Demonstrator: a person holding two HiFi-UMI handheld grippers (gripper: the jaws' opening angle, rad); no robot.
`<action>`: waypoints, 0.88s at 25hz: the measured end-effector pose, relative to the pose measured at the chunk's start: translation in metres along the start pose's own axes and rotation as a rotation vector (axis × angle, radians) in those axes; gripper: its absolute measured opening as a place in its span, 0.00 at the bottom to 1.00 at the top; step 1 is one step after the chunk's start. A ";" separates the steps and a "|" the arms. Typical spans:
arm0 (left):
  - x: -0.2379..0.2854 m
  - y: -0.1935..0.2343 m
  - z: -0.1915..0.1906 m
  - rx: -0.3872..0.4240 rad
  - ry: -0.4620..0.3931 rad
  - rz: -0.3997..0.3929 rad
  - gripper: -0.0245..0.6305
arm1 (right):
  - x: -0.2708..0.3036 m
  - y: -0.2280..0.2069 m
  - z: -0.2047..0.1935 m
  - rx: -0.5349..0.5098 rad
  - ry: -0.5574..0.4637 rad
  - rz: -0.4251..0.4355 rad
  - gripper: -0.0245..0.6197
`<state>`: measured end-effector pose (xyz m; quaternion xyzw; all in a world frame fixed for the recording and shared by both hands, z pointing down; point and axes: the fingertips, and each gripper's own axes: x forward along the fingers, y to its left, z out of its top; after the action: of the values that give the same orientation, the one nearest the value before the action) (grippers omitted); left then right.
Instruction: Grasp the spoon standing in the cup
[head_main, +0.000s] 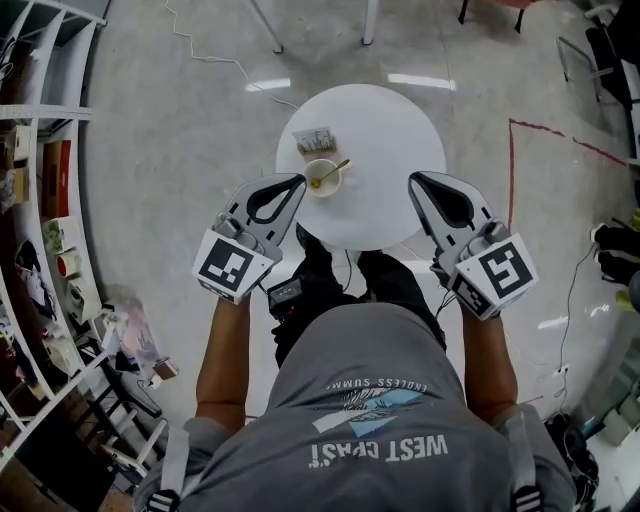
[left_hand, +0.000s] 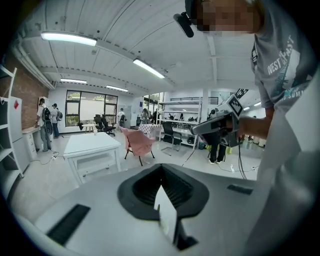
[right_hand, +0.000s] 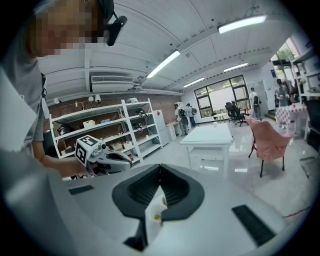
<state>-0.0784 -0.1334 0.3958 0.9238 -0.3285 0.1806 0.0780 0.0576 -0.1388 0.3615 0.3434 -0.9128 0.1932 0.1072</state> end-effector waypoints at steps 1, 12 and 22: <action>0.002 0.000 -0.003 -0.005 0.005 -0.006 0.03 | 0.001 0.000 -0.002 0.005 0.006 -0.002 0.04; 0.036 0.000 -0.044 -0.054 0.071 -0.072 0.03 | 0.006 -0.010 -0.028 0.057 0.056 -0.019 0.04; 0.058 -0.004 -0.076 -0.075 0.128 -0.114 0.03 | 0.002 -0.016 -0.044 0.096 0.087 -0.040 0.04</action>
<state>-0.0555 -0.1435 0.4876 0.9241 -0.2760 0.2222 0.1434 0.0693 -0.1322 0.4068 0.3577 -0.8899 0.2494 0.1338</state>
